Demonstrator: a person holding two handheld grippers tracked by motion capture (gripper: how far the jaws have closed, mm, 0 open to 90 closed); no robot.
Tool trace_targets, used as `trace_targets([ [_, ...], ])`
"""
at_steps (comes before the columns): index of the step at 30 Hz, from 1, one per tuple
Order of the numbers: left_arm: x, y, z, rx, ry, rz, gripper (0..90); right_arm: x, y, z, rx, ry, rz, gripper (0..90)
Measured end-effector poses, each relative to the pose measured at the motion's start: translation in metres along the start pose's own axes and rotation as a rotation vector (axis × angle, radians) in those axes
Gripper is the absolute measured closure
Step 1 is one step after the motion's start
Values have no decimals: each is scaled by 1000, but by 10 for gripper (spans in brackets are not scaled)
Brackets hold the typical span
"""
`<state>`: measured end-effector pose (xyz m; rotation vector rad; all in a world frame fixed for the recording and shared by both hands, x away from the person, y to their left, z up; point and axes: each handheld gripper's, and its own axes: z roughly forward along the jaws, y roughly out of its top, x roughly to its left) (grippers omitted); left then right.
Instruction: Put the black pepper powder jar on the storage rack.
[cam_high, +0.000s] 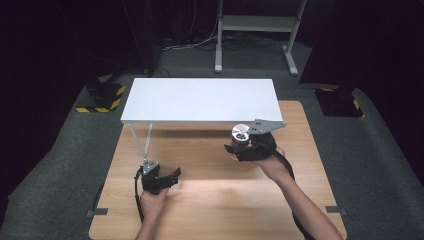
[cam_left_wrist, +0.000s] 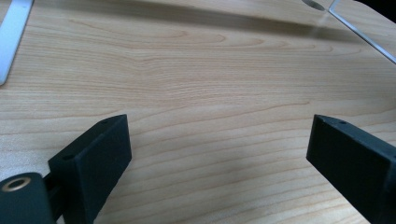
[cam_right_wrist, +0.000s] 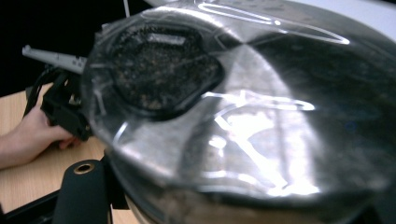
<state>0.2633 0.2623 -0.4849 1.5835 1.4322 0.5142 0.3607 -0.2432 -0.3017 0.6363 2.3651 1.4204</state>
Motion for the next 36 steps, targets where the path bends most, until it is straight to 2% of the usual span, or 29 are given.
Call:
trace_targets([
  [3, 0, 0, 0, -1, 1, 0, 67, -4, 17, -5, -23, -16, -21, 307],
  [13, 0, 0, 0, -1, -1, 0, 68, -17, 51, -7, -57, -59, -36, 307],
  [15, 0, 0, 0, -1, -1, 0, 68, -21, 57, -5, -59, -78, -33, 307],
  [16, 0, 0, 0, -1, -1, 1, 68, -23, 61, -1, -58, -111, -39, 307],
  [18, 0, 0, 0, -1, -1, 2, 68, -26, 64, 3, -58, -140, -34, 307],
  [24, 0, 0, 0, 0, -3, 3, 68, -36, 71, 15, -40, -180, -10, 307],
  [26, 1, 0, 0, 1, -3, 5, 68, -40, 74, 22, -19, -205, -3, 307],
  [30, 1, 0, 0, -2, -4, 3, 68, -47, 77, 30, -11, -222, 30, 307],
  [36, 1, 0, 0, -2, -5, 2, 68, -54, 84, 40, 10, -233, 48, 307],
])
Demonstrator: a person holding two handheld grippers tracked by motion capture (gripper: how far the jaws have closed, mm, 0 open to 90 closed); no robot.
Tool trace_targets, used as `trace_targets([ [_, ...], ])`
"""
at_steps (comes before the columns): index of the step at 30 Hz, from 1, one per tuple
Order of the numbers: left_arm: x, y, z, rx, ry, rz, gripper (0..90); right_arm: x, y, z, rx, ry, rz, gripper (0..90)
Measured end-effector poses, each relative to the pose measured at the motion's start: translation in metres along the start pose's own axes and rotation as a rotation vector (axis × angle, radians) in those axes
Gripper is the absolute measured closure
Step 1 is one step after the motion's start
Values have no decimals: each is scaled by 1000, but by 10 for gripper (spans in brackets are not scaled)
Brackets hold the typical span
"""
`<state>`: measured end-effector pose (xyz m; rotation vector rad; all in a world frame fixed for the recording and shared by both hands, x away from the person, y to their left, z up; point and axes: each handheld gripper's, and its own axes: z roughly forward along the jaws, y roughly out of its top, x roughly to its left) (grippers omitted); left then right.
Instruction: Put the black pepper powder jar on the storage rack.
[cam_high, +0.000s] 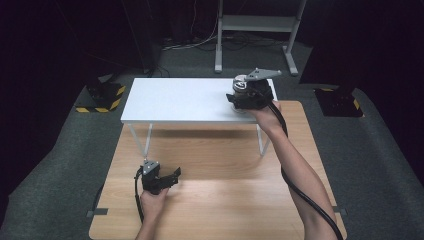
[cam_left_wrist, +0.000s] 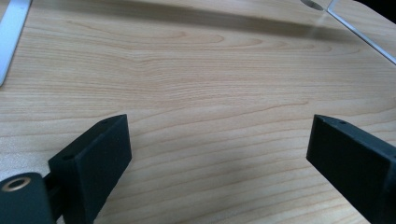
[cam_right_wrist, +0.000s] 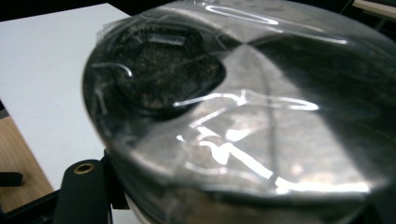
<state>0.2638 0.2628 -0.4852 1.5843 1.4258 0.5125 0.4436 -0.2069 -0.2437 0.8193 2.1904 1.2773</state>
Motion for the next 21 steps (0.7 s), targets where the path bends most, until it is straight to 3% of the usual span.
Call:
trace_targets([
  [3, 0, 0, 0, -1, -1, -1, 68, -2, 2, 5, 7, -1, 8, 307],
  [5, 0, 0, 0, -1, -1, -1, 68, -8, 2, 10, 14, 11, 43, 307],
  [8, 0, 0, 0, -1, -2, -2, 68, -10, 5, 13, 38, 12, 44, 306],
  [13, 0, 0, 0, 1, -2, 1, 68, -20, -2, 15, 18, 40, 99, 306],
  [21, -1, 0, 0, 4, 0, 3, 68, -17, -6, 16, 10, 31, 110, 277],
])
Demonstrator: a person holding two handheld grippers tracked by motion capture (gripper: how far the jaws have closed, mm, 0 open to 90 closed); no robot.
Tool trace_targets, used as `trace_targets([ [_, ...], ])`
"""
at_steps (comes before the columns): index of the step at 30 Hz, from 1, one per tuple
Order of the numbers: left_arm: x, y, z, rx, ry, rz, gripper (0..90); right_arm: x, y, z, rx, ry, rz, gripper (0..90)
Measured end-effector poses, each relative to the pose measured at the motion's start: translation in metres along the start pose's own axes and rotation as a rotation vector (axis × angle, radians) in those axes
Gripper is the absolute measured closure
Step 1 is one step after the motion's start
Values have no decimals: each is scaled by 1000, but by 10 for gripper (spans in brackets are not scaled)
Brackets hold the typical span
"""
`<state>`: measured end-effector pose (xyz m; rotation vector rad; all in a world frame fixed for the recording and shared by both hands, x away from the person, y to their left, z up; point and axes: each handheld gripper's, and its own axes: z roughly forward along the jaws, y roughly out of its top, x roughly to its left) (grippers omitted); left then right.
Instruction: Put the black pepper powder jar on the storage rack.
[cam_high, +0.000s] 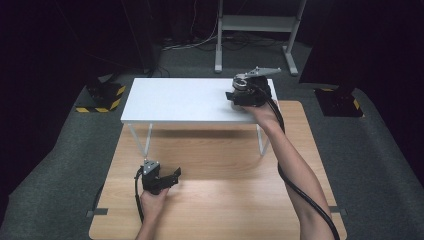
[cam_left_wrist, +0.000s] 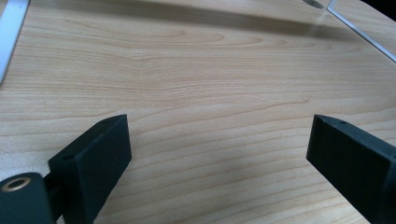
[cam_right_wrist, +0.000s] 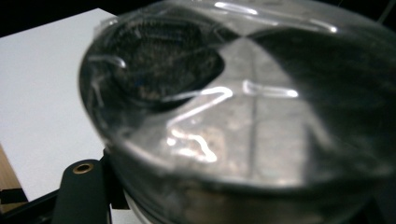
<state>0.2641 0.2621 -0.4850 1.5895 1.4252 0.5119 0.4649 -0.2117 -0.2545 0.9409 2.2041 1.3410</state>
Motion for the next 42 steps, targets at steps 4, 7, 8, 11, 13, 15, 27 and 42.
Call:
trace_targets([
  [4, 0, 0, 0, 0, 0, 0, 68, 4, -5, 3, 0, -14, -3, 193],
  [7, 0, 0, 0, 2, -1, 3, 68, 6, -6, 2, -6, -20, -10, 175],
  [8, 0, 0, 0, 2, -1, 4, 68, 7, -7, 0, -12, -25, -14, 153],
  [11, 0, 0, 0, 1, -1, 3, 68, 8, -9, -4, -23, -26, -18, 142],
  [13, 0, 1, 0, 4, -1, 6, 68, 11, -12, -8, -29, -35, -37, 133],
  [15, 0, 1, 0, 8, -1, 13, 68, 13, -16, -13, -36, -37, -44, 131],
  [27, -1, 2, 1, 13, -4, 20, 68, 33, -75, -58, -119, -70, -62, 117],
  [42, -1, 1, 0, 11, -1, 19, 68, 54, -180, -95, -106, -6, -50, 123],
])
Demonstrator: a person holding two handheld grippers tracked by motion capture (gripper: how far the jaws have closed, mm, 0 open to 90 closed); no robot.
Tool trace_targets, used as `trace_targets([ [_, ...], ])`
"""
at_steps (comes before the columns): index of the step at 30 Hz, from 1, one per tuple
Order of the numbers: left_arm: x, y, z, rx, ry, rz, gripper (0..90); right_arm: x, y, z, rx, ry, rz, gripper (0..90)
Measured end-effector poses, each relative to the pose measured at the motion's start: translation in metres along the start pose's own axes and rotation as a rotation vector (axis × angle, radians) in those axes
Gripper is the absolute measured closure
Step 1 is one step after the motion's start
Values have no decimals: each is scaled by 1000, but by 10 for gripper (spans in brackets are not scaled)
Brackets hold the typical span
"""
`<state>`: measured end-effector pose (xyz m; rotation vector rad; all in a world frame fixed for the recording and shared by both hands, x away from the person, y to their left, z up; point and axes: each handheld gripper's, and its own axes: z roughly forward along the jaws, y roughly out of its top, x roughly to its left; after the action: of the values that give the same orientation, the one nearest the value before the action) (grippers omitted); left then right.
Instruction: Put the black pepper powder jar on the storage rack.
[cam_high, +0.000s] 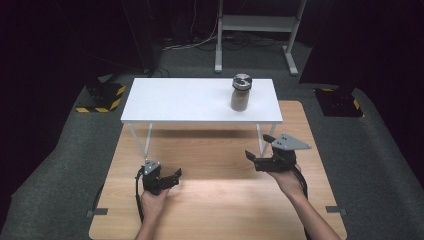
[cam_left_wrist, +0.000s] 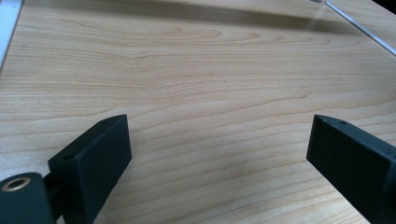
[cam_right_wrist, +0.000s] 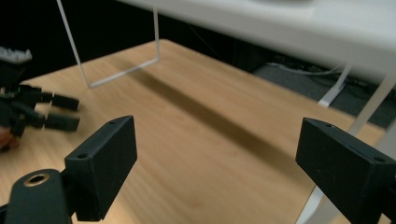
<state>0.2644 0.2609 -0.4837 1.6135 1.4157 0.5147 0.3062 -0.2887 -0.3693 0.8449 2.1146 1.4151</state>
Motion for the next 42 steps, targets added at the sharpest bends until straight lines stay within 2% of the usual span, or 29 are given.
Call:
trace_targets([
  [1, 0, 0, 0, 0, 0, 0, 67, 1, -15, 0, 12, -7, 14, 124],
  [2, 0, 0, 0, 0, 0, 0, 67, 0, -22, -1, 17, -10, 20, 124],
  [3, 0, 0, 0, 0, 0, 0, 67, 0, -22, -1, 17, -10, 20, 124],
  [6, 0, 0, 0, -2, 0, -2, 67, -5, -55, -2, 17, -33, 46, 125],
  [7, 0, 0, 0, -2, 0, -2, 66, -7, -62, -2, 20, -44, 54, 125],
  [8, 0, 0, 0, -2, 0, -2, 66, -7, -62, -2, 20, -44, 54, 125],
  [13, 0, -1, 0, -4, 1, -4, 66, -20, -98, -2, 33, -98, 138, 124],
  [16, 0, -1, 0, -4, 2, -4, 66, -26, -115, -2, 30, -109, 182, 124],
  [21, 0, -1, 0, -3, 4, -4, 66, -28, -126, 1, 39, -96, 200, 126],
  [22, 0, 0, 0, -2, 4, -4, 66, -27, -126, 3, 56, -97, 197, 130],
  [24, -1, 0, 0, -1, 5, -1, 66, -24, -129, 2, 36, -96, 174, 140],
  [26, -1, 0, 0, 0, 5, -1, 66, -23, -127, 3, 55, -103, 171, 139],
  [32, -1, 0, 0, 0, 4, 3, 65, -19, -127, 3, 60, -101, 149, 140],
  [42, -1, -1, -1, -1, 4, 4, 65, -17, -128, 2, 59, -116, 157, 133],
])
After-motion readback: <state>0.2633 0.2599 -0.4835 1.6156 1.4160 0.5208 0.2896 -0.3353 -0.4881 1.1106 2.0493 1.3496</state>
